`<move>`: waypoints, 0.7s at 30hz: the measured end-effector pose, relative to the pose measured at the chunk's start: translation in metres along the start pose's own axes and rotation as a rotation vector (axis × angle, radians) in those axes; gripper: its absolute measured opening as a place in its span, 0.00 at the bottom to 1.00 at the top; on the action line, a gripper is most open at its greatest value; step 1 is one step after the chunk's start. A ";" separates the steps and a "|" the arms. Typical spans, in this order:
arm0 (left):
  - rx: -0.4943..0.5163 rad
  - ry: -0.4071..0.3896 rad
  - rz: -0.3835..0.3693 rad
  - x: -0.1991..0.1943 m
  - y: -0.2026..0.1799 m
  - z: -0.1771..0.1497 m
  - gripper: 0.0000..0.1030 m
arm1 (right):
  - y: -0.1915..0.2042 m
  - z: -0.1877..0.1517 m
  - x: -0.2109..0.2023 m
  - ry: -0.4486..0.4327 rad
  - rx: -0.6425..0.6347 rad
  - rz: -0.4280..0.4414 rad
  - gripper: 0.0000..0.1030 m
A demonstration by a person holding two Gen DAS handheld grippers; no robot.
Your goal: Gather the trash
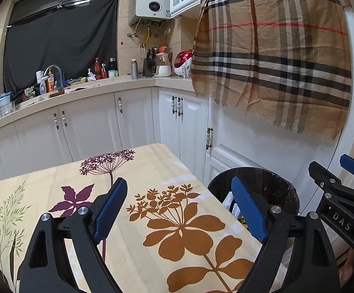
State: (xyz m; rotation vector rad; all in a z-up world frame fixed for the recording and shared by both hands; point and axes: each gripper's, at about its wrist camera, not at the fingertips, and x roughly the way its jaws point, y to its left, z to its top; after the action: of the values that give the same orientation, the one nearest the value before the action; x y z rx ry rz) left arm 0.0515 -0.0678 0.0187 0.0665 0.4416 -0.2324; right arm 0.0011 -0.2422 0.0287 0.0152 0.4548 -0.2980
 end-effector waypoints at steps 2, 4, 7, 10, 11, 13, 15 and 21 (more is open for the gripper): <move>-0.004 -0.001 0.000 -0.001 0.001 0.001 0.82 | 0.000 0.000 -0.002 -0.003 0.000 0.000 0.69; -0.006 -0.003 -0.001 -0.002 0.001 0.001 0.82 | 0.000 0.000 -0.004 -0.008 0.003 0.001 0.69; -0.009 -0.007 -0.002 -0.004 0.002 0.001 0.82 | 0.000 0.000 -0.005 -0.010 0.003 0.002 0.69; -0.009 -0.010 -0.001 -0.005 0.001 0.002 0.82 | -0.001 0.001 -0.005 -0.010 0.006 0.004 0.69; -0.009 -0.010 -0.001 -0.006 0.001 0.002 0.82 | -0.001 0.001 -0.006 -0.011 0.007 0.005 0.69; -0.008 -0.011 0.000 -0.006 0.001 0.002 0.82 | -0.001 0.002 -0.006 -0.013 0.006 0.003 0.69; -0.010 -0.010 -0.002 -0.006 0.001 0.003 0.82 | -0.001 0.002 -0.007 -0.014 0.007 0.005 0.69; -0.010 -0.012 -0.001 -0.007 0.001 0.002 0.82 | -0.001 0.003 -0.007 -0.014 0.006 0.004 0.69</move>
State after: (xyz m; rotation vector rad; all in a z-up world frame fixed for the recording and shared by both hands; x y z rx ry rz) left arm 0.0465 -0.0654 0.0238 0.0549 0.4305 -0.2313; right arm -0.0040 -0.2415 0.0342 0.0197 0.4404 -0.2957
